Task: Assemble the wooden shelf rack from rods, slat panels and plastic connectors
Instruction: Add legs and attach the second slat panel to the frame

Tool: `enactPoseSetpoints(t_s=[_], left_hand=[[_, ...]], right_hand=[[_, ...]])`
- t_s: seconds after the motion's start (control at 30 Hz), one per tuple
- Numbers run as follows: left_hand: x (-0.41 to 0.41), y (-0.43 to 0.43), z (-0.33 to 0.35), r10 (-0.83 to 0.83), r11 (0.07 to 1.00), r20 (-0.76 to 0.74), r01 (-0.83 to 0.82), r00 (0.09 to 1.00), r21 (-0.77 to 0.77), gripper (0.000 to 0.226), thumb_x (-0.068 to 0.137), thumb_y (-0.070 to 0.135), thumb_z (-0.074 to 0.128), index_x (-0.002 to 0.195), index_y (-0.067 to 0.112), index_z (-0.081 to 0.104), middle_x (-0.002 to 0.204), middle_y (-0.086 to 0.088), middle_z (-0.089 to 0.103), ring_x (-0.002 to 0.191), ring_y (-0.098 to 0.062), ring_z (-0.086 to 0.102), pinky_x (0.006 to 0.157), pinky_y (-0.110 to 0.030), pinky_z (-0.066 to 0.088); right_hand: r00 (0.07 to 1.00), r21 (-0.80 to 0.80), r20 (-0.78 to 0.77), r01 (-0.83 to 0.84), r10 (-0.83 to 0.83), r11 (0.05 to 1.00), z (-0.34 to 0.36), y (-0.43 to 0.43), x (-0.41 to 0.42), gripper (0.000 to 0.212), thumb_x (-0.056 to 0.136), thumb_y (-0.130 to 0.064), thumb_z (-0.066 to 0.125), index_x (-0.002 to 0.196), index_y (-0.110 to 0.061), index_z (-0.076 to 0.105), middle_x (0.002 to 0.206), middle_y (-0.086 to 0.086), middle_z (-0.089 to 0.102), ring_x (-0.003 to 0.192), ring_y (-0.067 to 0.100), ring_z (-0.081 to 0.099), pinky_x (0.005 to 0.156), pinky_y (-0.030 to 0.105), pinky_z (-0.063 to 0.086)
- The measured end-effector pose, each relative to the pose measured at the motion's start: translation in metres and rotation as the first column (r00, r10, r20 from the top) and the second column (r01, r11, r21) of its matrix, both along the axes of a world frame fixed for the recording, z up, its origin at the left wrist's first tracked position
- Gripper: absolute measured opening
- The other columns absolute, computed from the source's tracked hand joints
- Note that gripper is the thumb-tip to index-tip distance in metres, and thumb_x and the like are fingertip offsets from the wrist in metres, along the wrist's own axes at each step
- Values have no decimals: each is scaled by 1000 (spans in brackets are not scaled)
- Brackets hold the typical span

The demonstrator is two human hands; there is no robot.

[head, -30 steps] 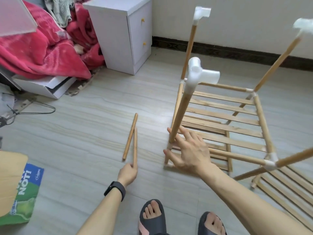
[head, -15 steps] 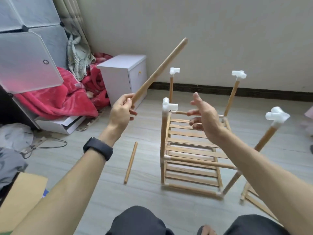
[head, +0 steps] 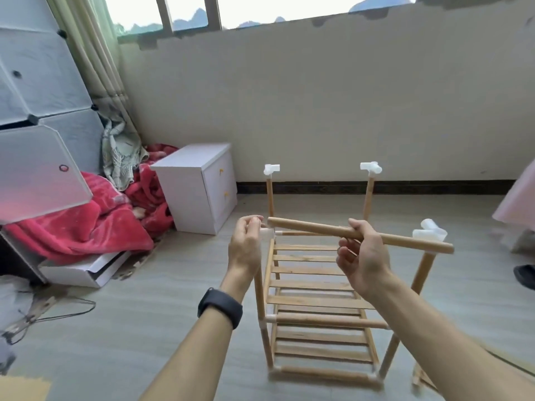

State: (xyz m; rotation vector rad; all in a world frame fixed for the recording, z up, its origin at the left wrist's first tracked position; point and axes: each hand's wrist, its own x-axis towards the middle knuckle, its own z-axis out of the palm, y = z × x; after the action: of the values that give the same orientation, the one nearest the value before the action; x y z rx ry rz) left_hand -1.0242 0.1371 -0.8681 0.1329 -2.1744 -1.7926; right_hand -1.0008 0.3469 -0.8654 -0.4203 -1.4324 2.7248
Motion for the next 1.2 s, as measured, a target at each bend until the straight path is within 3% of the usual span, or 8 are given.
enactPoseSetpoints(t_s=[0.1,0.23,0.43,0.6,0.97,1.07,1.13,1.2], left_hand=[[-2,-3,-4,-82,997,3,82,997,5,29,109,41,31,114,25,55,99,-7,69,80,-18,72,74,-34,51],[-6,-4,-7,-57,998,2,57,998,20,32,109,42,27,113,26,55,87,-8,68,63,-8,67,67,-26,50],[-5,-3,-8,-18,996,33,15,999,84,31,108,44,28,109,27,54,80,-3,61,70,-13,59,80,-41,52],[0,3,-7,-1,996,41,-3,999,91,31,108,43,28,109,25,54,87,-9,61,69,-13,56,74,-35,50],[1,-2,-5,7,996,43,-10,999,90,30,109,40,28,110,22,51,85,-8,62,76,-19,57,73,-34,47],[4,6,-4,135,984,-9,-135,991,-115,29,109,41,27,115,23,49,98,-3,59,97,-25,59,76,-36,46],[10,14,1,223,902,-175,-271,959,-336,27,108,37,35,122,22,50,115,-5,57,111,-26,53,85,-43,48],[19,30,12,147,818,-341,-308,929,-487,34,101,38,42,126,19,54,124,-7,58,118,-26,50,94,-47,46]], right_hand=[[1000,-33,-17,-18,18,999,-4,6,-4,24,90,-31,63,70,-17,62,58,1,53,47,11,50,43,22,44],[1000,-52,-3,-26,26,998,-10,9,-6,19,89,-27,60,74,-16,58,56,0,50,45,11,46,41,21,40],[998,-7,-9,-65,65,998,-14,12,-2,28,90,-28,62,63,-20,62,56,-1,51,44,10,46,42,22,42],[996,-2,0,-87,87,996,-11,6,2,36,91,-27,68,56,-19,69,58,1,56,46,10,51,43,22,46],[981,-13,39,-189,189,982,2,-12,2,21,93,-26,73,80,-10,68,62,3,60,51,12,57,48,24,51],[969,-25,36,-242,243,970,2,-5,6,29,85,-36,81,85,-9,72,73,7,65,60,17,63,54,26,55],[955,8,25,-295,294,956,0,5,10,38,82,-42,82,93,-7,71,82,12,68,66,21,65,59,29,56],[951,106,44,-309,306,945,-3,21,15,55,82,-53,77,106,-4,69,85,11,70,67,22,66,61,30,56]])
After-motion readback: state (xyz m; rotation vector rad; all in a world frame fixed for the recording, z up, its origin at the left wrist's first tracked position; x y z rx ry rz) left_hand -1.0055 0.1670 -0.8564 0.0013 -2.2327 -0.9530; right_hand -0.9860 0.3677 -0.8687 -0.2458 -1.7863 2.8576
